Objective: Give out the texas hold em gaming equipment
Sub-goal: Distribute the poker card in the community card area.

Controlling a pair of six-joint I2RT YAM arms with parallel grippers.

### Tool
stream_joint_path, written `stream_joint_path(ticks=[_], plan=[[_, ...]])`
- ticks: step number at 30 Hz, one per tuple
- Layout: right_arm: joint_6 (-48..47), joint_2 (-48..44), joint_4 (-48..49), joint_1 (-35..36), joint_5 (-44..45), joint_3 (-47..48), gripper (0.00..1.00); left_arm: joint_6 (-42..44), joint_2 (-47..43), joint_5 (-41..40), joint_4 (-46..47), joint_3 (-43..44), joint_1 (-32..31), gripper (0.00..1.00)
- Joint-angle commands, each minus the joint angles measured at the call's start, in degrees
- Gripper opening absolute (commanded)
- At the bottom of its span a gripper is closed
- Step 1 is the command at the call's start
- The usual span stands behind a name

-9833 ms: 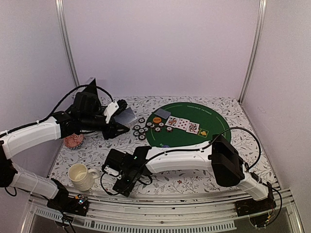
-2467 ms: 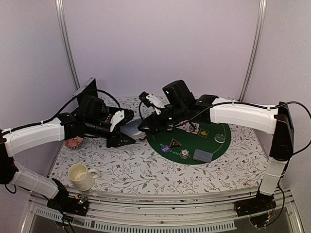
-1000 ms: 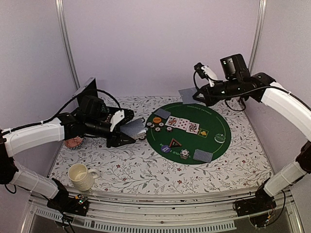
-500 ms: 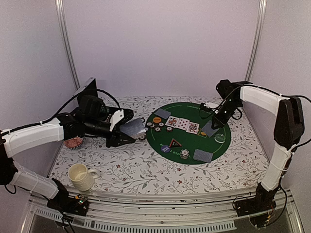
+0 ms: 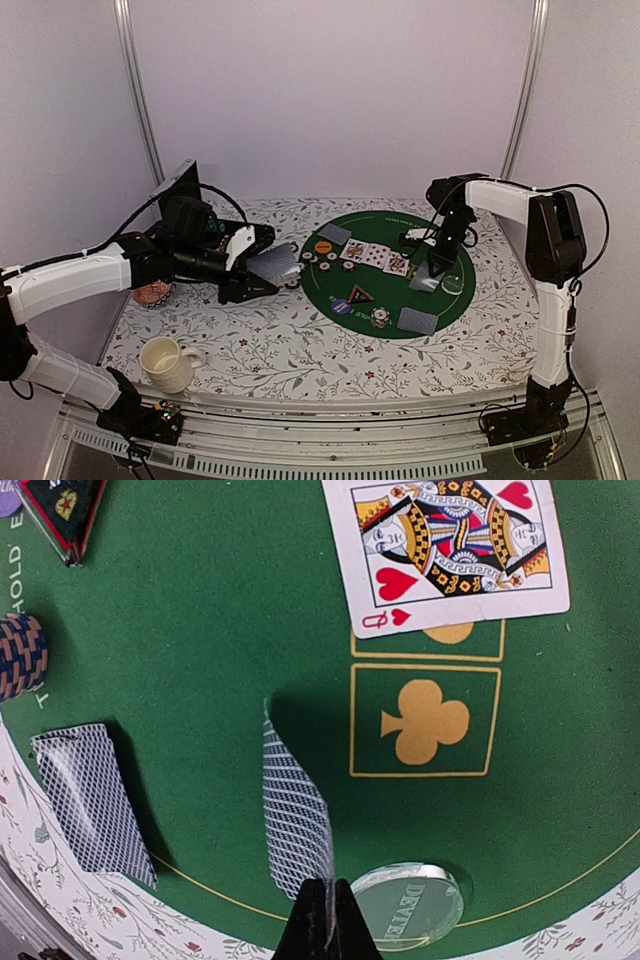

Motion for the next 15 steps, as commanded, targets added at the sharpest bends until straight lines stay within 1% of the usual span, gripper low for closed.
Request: stream_joint_path(ticks=[1,6,15], plan=[[-3.37,4.18,1.04,0.08,3.06,3.51,0.02,0.52,-0.84,1.19,0.56,0.17,-0.78,0.38],[-2.85,7.73,4.77,0.11,9.7,6.93,0.02,0.51,-0.83,1.04,0.54,0.17,-0.78,0.38],[-6.15,11.41,11.14,0.52,17.87,8.18,0.02,0.51,-1.07,0.93,0.56,0.13,-0.78,0.38]])
